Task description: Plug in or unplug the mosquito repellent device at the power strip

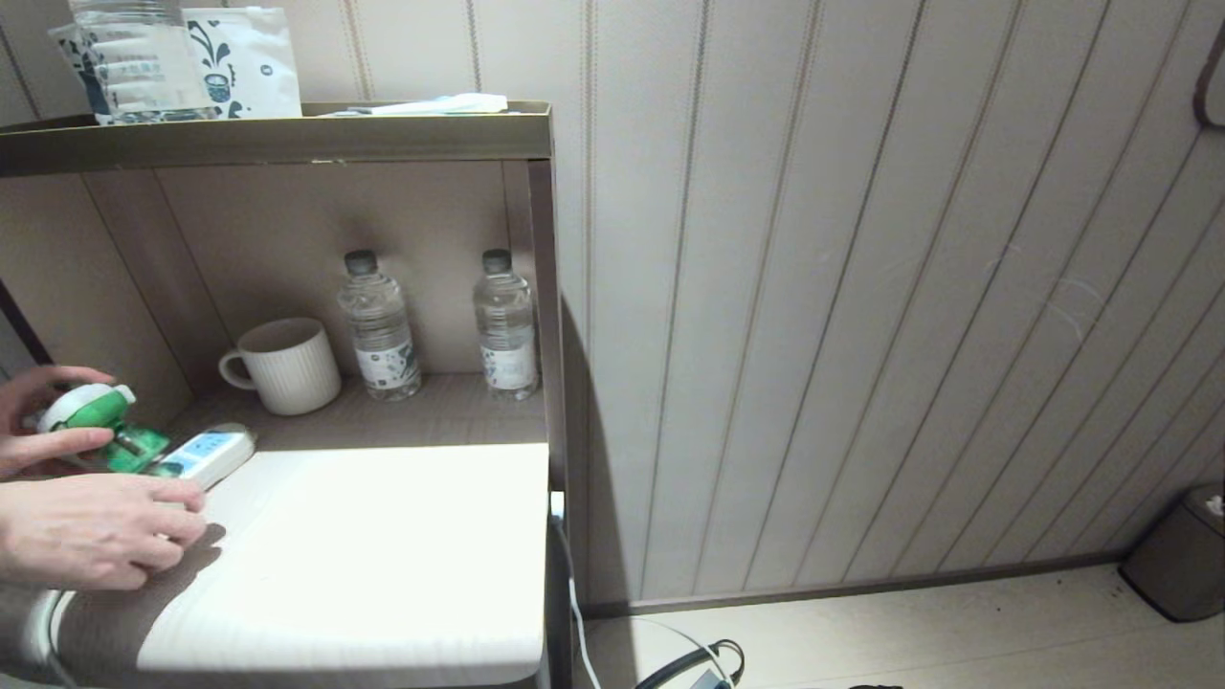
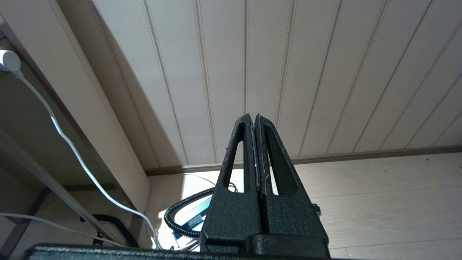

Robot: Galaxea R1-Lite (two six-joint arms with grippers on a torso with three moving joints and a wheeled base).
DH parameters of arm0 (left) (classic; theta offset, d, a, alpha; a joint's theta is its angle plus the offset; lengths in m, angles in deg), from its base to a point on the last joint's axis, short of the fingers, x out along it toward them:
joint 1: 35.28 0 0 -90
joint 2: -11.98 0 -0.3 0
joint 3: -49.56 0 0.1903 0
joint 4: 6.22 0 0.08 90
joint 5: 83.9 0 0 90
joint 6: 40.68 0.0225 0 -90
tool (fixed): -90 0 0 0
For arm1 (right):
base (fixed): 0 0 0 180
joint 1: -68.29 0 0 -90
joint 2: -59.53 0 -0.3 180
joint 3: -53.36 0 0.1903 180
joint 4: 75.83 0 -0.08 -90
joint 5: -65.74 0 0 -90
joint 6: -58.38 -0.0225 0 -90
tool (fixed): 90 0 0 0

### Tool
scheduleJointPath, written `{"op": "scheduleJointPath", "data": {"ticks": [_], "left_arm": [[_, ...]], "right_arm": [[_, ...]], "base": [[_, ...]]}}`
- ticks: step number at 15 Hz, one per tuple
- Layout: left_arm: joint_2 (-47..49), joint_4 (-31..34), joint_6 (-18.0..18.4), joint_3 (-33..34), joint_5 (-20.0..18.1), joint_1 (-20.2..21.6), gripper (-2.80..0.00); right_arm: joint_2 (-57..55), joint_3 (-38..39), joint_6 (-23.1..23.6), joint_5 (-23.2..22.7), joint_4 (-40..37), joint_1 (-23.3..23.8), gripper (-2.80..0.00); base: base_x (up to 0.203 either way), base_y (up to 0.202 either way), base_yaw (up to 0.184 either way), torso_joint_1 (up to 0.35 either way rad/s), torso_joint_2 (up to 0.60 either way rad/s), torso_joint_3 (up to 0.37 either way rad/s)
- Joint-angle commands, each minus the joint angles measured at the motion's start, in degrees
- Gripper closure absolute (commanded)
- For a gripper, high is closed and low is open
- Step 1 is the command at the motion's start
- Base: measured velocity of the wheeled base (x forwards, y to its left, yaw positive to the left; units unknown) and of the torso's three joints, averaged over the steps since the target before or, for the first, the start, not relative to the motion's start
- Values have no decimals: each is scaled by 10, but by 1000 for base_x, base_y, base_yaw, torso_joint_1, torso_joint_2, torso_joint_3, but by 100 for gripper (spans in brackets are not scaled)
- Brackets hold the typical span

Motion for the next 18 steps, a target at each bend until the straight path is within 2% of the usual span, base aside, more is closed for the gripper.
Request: {"op": "scheduleJointPath", "data": {"ticks": [1,18], "left_arm": [[1,-1,-1,0,0,0,0],[1,-1,-1,0,0,0,0]], "right_arm": [[-1,0,0,0,0,-1,0],[-1,0,0,0,0,0,0]], "base": [[0,0,0,0,0,0],[0,0,0,0,0,0]]}}
